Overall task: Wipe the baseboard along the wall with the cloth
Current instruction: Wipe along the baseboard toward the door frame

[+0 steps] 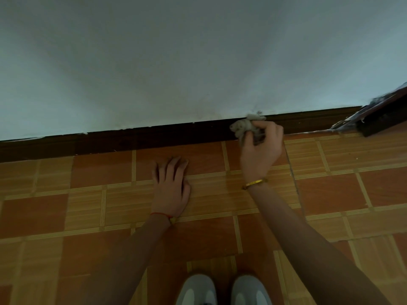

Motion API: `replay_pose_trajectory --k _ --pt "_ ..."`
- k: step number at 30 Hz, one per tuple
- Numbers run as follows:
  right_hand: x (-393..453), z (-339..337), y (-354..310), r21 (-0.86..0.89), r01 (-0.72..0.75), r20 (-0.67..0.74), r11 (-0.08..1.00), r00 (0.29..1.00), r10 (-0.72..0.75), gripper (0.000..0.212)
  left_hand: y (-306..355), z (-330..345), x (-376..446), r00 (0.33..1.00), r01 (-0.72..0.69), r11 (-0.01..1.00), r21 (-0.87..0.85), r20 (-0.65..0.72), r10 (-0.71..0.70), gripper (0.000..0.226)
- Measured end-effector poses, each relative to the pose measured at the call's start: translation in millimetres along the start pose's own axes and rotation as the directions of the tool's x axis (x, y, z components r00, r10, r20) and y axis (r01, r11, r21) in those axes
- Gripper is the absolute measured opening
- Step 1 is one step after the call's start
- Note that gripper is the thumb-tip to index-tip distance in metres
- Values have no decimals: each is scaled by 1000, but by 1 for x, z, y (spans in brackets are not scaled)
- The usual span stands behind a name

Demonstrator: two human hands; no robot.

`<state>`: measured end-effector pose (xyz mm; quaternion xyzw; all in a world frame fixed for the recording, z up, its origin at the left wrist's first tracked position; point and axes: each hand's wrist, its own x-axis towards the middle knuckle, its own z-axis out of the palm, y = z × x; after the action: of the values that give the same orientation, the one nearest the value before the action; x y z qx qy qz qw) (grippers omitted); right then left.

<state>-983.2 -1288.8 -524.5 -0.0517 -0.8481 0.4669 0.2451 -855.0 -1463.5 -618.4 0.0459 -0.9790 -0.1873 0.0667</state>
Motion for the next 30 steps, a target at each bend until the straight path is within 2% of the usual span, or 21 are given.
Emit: replay_pose_trajectory --k 2,6,9,14,17,20,23,25,30 --pt "3 -3 4 -9 -21 -35 1000 999 20 20 0 0 0 1000 -2 1000 2 -2 2 49" --pt "-7 9 0 12 21 4 1000 1000 -21 19 0 0 0 1000 -1 1000 7 -9 1 49" --pt "-19 21 -3 4 78 115 997 990 -78 20 0 1 0 1000 2 1000 19 -8 -2 49" --pt "-36 38 -8 -4 176 310 984 936 -166 23 1 0 1 1000 -6 1000 21 -21 6 49" --pt "-33 36 -5 9 136 276 991 952 -133 21 0 0 0 1000 -5 1000 21 -21 5 49" --pt "-23 24 -1 -2 55 144 998 988 -54 21 0 0 0 1000 -4 1000 19 -11 4 49" --pt "-16 17 -7 39 62 73 997 995 -65 19 0 0 0 1000 -3 1000 21 -11 3 50" --pt "-20 21 -20 87 90 98 992 990 -99 19 1 0 0 1000 0 1000 26 -10 0 50" --pt "-35 39 -49 178 185 264 966 937 -228 18 0 0 0 1000 3 999 34 -5 -3 50"
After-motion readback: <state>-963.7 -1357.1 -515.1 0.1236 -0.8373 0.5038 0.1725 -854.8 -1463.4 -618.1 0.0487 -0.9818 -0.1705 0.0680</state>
